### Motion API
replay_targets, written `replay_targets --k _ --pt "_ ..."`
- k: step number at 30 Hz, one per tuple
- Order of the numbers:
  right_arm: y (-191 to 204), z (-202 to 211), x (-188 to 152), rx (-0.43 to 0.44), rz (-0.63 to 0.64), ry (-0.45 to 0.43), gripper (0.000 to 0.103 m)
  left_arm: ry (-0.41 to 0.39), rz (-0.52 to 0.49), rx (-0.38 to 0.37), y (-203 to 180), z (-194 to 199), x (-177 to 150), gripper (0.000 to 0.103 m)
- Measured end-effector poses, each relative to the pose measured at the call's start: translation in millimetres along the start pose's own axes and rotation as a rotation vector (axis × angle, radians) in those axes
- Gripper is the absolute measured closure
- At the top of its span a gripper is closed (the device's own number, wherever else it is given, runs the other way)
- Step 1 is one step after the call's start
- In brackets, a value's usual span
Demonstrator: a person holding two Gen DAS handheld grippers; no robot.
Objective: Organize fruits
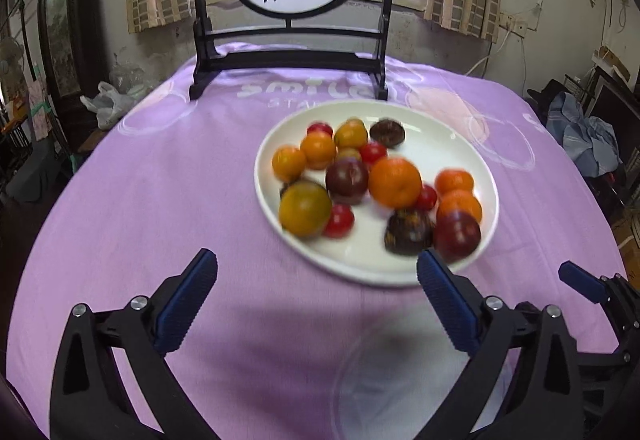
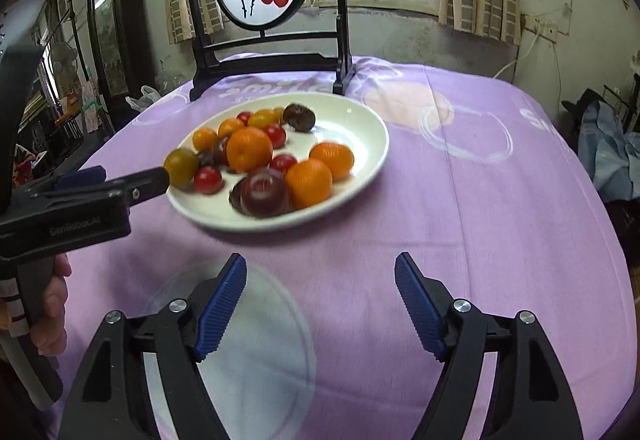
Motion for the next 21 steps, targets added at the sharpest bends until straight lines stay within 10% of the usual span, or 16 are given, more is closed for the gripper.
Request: replay_targets --k 21 --pt "-14 -1 -58 -0.041 -0.068 0.068 0.007 0.040 -0.035 -0.008 0 7 -73 0.005"
Point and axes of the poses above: each gripper's, at about its wrist camera, not at the fingertips, and z roughly against the way its jaws point, y to its left, x to its top, the point moved 8 cm from there along -z, roughly the way its jaws point, and after that the axes turned 8 degrees about -x, right-handed, at the moved point
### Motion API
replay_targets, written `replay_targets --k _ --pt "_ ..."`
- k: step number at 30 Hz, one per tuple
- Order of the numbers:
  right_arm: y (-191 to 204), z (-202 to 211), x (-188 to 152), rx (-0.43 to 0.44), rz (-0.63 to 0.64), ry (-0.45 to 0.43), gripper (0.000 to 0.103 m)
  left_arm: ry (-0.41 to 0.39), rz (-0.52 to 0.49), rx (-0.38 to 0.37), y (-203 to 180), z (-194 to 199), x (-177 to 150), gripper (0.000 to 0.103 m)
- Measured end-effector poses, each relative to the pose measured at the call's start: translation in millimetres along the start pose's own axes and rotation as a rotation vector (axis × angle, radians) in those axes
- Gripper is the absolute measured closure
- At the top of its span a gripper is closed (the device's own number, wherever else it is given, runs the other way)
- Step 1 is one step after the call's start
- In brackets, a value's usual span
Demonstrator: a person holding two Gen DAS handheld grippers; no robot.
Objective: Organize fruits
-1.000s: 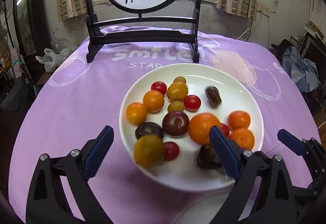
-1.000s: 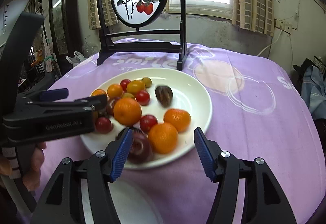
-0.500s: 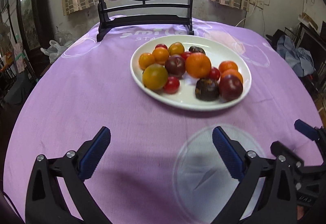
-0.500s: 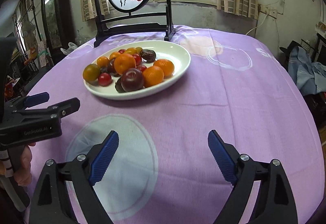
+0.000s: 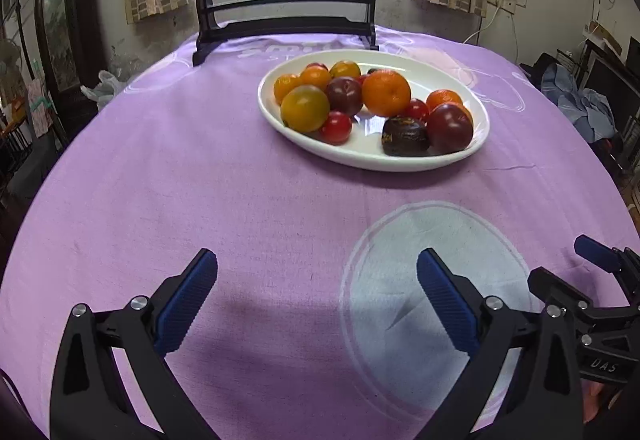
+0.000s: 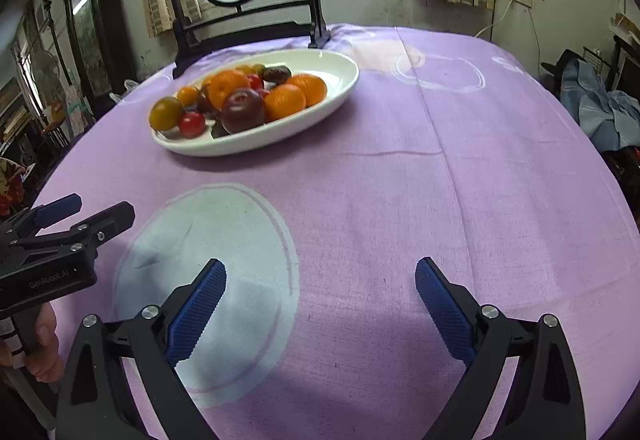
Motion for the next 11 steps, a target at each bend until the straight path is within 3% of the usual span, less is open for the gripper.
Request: replay_targets --k 4,7,11 --pt "-2 1 0 -0.021 0.004 -0.010 0.006 0.029 0.010 0.005 5 -7 -3 0.005" --pt "-3 -6 -5 -0.044 0.016 0.030 0.005 0.028 0.031 0.022 9 -10 -7 0.005" --pt "-4 -14 -11 -0.044 0.013 0.067 0.005 0.085 0.035 0.028 10 -22 -15 0.005"
Point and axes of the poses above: each gripper's, at about its wrist camera, not at the fingertips, and z roughly against the way its jaws point, y to its left, x to its top, the point moved 8 cm from there along -z, roughly the way its jaws point, and after that the axes turned 8 degrees about -x, right-handed, at the moved point
